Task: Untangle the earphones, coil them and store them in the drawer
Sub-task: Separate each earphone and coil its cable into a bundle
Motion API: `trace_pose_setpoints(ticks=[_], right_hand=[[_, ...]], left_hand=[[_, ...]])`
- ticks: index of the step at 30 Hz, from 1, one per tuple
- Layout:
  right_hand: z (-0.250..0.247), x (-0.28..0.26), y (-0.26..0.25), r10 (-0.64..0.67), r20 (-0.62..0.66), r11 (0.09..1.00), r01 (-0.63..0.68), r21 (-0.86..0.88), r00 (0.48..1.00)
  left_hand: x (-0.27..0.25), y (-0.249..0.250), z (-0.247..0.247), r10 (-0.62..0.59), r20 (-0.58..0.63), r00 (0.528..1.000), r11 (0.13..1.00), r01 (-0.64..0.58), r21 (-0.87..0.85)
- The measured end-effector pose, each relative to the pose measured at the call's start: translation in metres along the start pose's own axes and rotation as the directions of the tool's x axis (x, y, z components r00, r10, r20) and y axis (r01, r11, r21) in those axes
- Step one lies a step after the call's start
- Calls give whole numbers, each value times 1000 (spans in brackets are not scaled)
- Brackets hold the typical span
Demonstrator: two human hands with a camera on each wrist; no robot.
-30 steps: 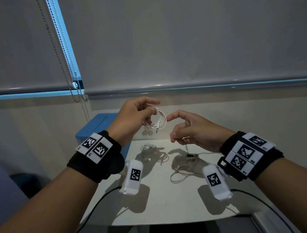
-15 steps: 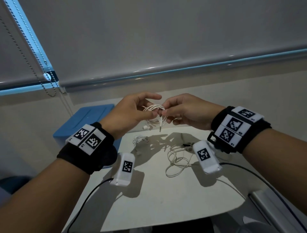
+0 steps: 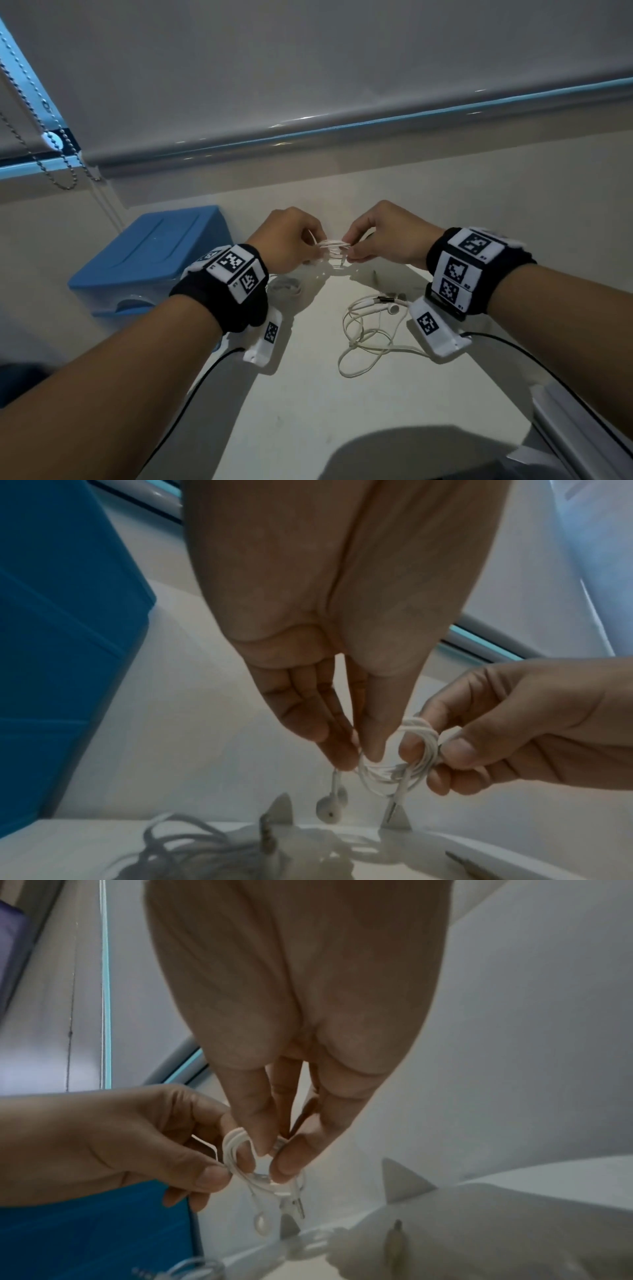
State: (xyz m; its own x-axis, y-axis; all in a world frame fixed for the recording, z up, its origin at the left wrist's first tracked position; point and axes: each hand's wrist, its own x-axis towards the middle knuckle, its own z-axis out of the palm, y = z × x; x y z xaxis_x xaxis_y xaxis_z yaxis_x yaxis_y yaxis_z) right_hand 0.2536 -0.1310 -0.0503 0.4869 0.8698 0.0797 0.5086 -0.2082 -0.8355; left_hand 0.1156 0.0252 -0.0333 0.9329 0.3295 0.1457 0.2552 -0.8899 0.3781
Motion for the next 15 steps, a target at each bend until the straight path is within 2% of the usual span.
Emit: trace_pose_setpoints(ticks=[3,6,10,15], right_hand=[[5,1,10,-5,23,985,9,-171,1000],[9,-1,14,-14,102,944,47,-327,995],[14,-3,11,-19,165,885,94,-457,986],[16,-9,5,12,290,840,148,-523,957]], left_hand=[[-1,-4,8,-15,83,996,999,11,51],[-6,-5,15,-6,173,985,996,-9,84],[-12,-3,19,-5,290,957,991,-35,132],[-18,2,18,1,339,941,986,-58,158]])
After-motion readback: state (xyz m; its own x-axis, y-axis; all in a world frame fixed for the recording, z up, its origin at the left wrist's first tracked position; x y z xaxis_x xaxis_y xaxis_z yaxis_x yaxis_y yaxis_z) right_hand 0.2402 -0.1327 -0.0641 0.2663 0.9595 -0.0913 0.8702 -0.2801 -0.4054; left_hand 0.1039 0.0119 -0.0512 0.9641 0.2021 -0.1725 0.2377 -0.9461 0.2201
